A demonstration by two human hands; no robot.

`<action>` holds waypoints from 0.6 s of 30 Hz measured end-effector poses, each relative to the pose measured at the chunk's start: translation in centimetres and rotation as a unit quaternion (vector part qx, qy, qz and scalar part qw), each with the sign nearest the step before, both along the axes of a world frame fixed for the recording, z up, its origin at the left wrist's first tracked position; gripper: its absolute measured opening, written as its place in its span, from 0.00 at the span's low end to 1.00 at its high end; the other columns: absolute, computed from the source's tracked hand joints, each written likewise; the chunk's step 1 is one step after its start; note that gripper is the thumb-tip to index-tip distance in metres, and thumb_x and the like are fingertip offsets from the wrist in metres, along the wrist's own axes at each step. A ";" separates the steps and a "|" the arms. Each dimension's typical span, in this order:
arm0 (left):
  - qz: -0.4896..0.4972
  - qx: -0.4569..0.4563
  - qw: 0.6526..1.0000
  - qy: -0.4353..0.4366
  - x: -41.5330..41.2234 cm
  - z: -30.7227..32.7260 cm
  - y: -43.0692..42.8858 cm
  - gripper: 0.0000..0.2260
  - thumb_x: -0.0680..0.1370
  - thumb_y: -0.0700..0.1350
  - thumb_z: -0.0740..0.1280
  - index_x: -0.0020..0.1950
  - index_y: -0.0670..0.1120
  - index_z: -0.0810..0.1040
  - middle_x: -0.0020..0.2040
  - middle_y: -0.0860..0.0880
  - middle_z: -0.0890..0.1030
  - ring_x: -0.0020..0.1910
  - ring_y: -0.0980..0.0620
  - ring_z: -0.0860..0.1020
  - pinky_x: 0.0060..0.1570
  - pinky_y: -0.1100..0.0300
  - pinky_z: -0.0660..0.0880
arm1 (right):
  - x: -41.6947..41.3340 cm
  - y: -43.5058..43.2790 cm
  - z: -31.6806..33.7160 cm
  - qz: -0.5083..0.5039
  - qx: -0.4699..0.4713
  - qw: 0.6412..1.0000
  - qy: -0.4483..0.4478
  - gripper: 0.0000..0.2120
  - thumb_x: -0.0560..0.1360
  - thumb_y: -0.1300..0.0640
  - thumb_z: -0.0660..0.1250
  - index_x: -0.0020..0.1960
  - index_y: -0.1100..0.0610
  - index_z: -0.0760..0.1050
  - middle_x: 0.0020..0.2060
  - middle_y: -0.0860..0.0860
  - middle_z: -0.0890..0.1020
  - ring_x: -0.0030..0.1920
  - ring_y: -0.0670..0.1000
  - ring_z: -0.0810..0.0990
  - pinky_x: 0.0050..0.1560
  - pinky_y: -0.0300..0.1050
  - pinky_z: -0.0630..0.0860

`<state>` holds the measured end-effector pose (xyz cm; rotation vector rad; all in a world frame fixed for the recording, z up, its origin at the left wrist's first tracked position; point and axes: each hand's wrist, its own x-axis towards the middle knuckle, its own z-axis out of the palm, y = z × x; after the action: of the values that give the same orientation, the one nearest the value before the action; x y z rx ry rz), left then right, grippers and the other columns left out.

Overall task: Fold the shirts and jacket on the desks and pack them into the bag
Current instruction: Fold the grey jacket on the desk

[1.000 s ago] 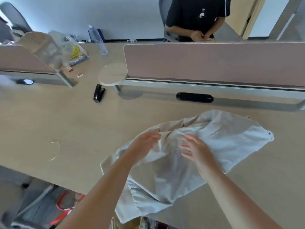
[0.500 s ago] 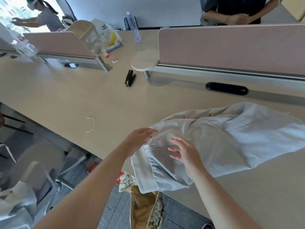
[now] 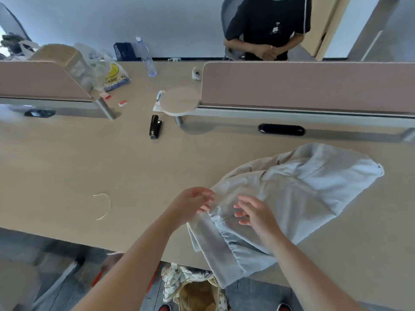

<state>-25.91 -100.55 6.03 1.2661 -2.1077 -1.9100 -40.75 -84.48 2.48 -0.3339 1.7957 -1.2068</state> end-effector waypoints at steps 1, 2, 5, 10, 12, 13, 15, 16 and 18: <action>-0.020 -0.001 1.000 -0.003 0.6 -0.9 -0.7 0.08 0.81 0.38 0.65 0.54 0.45 0.83 0.47 0.48 0.84 0.43 0.51 0.81 0.57 0.46 0.78 | 0.8 0.1 0.2 0.011 0.026 0.999 0.041 0.14 0.80 0.52 0.66 0.65 0.53 0.76 0.54 0.49 0.83 0.51 0.49 0.84 0.51 0.47 0.82; -0.042 -0.002 0.999 -0.005 1.1 -1.7 -1.2 0.07 0.80 0.39 0.66 0.53 0.48 0.83 0.46 0.50 0.85 0.42 0.53 0.82 0.57 0.46 0.78 | 1.7 0.3 0.4 0.031 0.061 0.993 0.099 0.14 0.79 0.50 0.67 0.64 0.51 0.75 0.56 0.47 0.82 0.52 0.47 0.82 0.52 0.46 0.80; -0.135 -0.027 0.990 -0.005 1.6 -3.4 -2.7 0.09 0.75 0.43 0.70 0.51 0.56 0.83 0.48 0.58 0.84 0.46 0.59 0.82 0.51 0.56 0.78 | 4.6 1.5 0.4 0.005 0.159 0.965 0.209 0.14 0.78 0.51 0.67 0.63 0.49 0.74 0.58 0.47 0.80 0.56 0.49 0.80 0.53 0.44 0.76; -0.259 -0.119 0.958 -0.010 2.4 -4.9 -3.7 0.15 0.75 0.45 0.72 0.61 0.55 0.81 0.56 0.57 0.79 0.48 0.65 0.77 0.45 0.69 0.70 | 10.5 4.0 -1.3 -0.098 0.226 0.943 0.225 0.26 0.75 0.49 0.73 0.71 0.51 0.72 0.66 0.47 0.76 0.62 0.51 0.77 0.61 0.48 0.75; -0.276 -0.142 0.951 0.003 2.6 -5.7 -4.1 0.17 0.75 0.45 0.72 0.63 0.54 0.79 0.61 0.53 0.72 0.49 0.61 0.76 0.47 0.69 0.69 | 12.0 3.9 -2.0 -0.104 0.233 0.938 0.233 0.27 0.74 0.49 0.74 0.71 0.51 0.72 0.67 0.48 0.74 0.66 0.52 0.75 0.63 0.46 0.73; -0.281 -0.144 0.949 0.002 2.7 -6.2 -4.3 0.18 0.75 0.45 0.73 0.65 0.54 0.78 0.64 0.52 0.68 0.49 0.60 0.76 0.46 0.71 0.69 | 12.6 3.6 -2.5 -0.103 0.235 0.937 0.238 0.28 0.74 0.47 0.74 0.72 0.50 0.71 0.69 0.48 0.72 0.68 0.52 0.73 0.66 0.48 0.72; -0.298 -0.145 0.943 -0.022 2.8 -7.4 -4.7 0.22 0.75 0.46 0.73 0.68 0.57 0.75 0.69 0.51 0.61 0.48 0.59 0.76 0.40 0.75 0.70 | 13.3 2.9 -3.6 -0.106 0.244 0.937 0.226 0.32 0.72 0.43 0.75 0.73 0.44 0.69 0.75 0.46 0.65 0.72 0.53 0.69 0.69 0.55 0.71; -0.310 -0.144 0.939 -0.039 2.8 -8.2 -5.0 0.24 0.75 0.48 0.72 0.70 0.59 0.73 0.71 0.50 0.60 0.47 0.59 0.77 0.37 0.75 0.70 | 13.6 2.5 -4.4 -0.105 0.250 0.939 0.212 0.34 0.72 0.41 0.74 0.74 0.42 0.67 0.77 0.45 0.61 0.74 0.54 0.66 0.70 0.58 0.70; -0.321 -0.137 0.934 -0.070 2.8 -9.4 -5.7 0.29 0.74 0.53 0.72 0.74 0.63 0.67 0.71 0.47 0.62 0.45 0.57 0.79 0.36 0.72 0.73 | 14.0 1.6 -5.7 -0.093 0.259 0.941 0.199 0.37 0.72 0.39 0.73 0.77 0.40 0.62 0.80 0.44 0.54 0.78 0.58 0.58 0.74 0.61 0.64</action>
<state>-23.08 -106.22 -3.38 0.7233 -3.0106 -1.6202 -26.74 -82.87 -3.26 -0.1022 2.4624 -0.7730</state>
